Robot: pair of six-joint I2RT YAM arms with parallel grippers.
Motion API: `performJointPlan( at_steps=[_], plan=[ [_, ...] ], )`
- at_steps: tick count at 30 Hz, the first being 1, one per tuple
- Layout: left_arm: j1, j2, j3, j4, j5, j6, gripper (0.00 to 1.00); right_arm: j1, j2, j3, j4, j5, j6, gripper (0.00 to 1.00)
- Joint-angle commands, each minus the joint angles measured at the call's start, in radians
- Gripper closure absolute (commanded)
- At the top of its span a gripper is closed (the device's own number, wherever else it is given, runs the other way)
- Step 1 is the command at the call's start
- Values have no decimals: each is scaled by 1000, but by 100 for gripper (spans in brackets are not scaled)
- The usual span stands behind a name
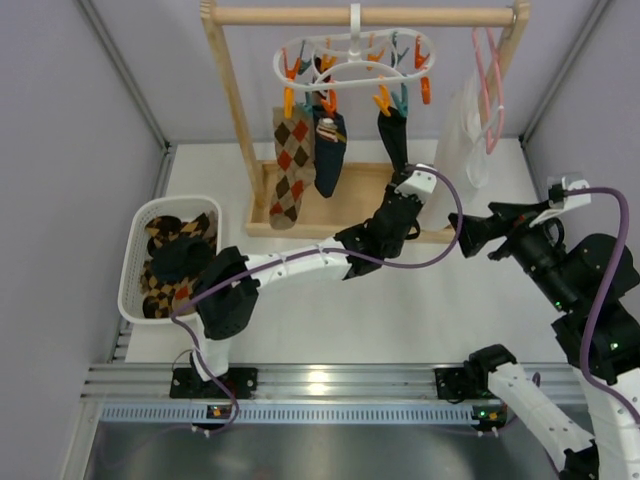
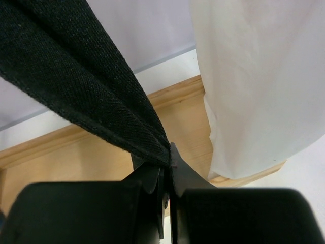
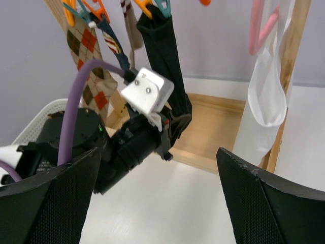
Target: Remove the socks clipped to the hanger
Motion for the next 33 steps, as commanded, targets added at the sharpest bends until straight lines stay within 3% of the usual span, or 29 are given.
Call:
performJointPlan(
  at_steps=[1,6,14,18,22,26,33],
  plan=[
    [-12,-64,-36,-8,19,-29,100,6,102,115,32,-28,-4,10],
    [-12,-73,-51,-6,9,-41,100,6,257,289,46,-155,-5,26],
    [-10,-84,-61,6,5,-52,100,7,531,593,-22,-171,-56,27],
    [-9,-80,-56,6,6,-47,100,16,656,694,-33,-205,-62,34],
    [-9,-71,-42,6,6,-33,100,98,815,853,-86,-107,-113,40],
    [-7,-51,-22,6,8,-21,100,291,933,994,-135,36,-186,40],
    [-7,-47,-21,6,25,-21,100,320,1068,1062,-92,232,-298,43]
  ],
)
